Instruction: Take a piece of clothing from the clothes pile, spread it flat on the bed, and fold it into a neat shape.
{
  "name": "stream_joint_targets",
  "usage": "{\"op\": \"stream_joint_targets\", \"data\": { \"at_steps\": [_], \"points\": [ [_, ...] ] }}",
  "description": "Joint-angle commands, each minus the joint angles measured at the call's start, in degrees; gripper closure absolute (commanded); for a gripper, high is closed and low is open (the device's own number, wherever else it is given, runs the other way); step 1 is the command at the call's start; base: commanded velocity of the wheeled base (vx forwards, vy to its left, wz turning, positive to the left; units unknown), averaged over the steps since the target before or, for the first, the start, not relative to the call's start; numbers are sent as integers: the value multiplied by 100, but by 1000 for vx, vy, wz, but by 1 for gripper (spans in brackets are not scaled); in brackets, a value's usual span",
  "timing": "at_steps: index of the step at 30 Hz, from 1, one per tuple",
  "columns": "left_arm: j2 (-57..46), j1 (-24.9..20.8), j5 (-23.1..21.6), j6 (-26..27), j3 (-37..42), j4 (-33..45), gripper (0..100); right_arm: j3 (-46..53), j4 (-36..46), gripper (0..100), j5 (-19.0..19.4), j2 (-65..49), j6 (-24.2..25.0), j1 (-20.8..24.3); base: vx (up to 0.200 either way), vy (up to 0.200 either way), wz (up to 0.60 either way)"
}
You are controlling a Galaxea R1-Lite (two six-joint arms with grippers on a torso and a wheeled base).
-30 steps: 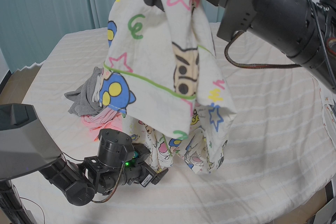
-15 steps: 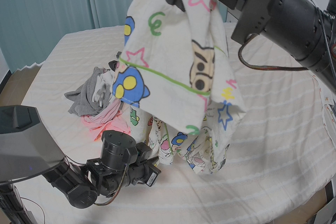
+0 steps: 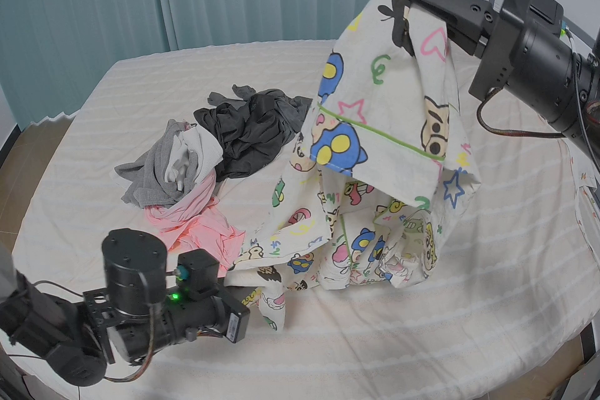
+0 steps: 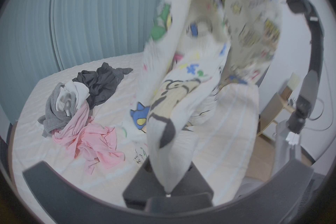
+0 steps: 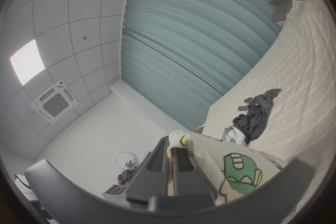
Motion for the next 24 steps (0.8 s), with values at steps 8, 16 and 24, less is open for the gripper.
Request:
{"op": "stream_joint_targets", "data": {
  "at_steps": [8, 16, 24],
  "points": [
    [-2710, 607, -511, -622, 350, 444, 100, 417, -5, 100, 2, -148, 334, -970, 0, 0, 0],
    [-3202, 1978, -458, -622, -1012, 1182, 100, 795, -5, 100, 19, -473, 123, -978, 0, 0, 0],
    [-3123, 2760, 131, -15, -1794, 1191, 100, 997, 13, 100, 28, -789, -641, -890, 0, 0, 0]
  ]
}}
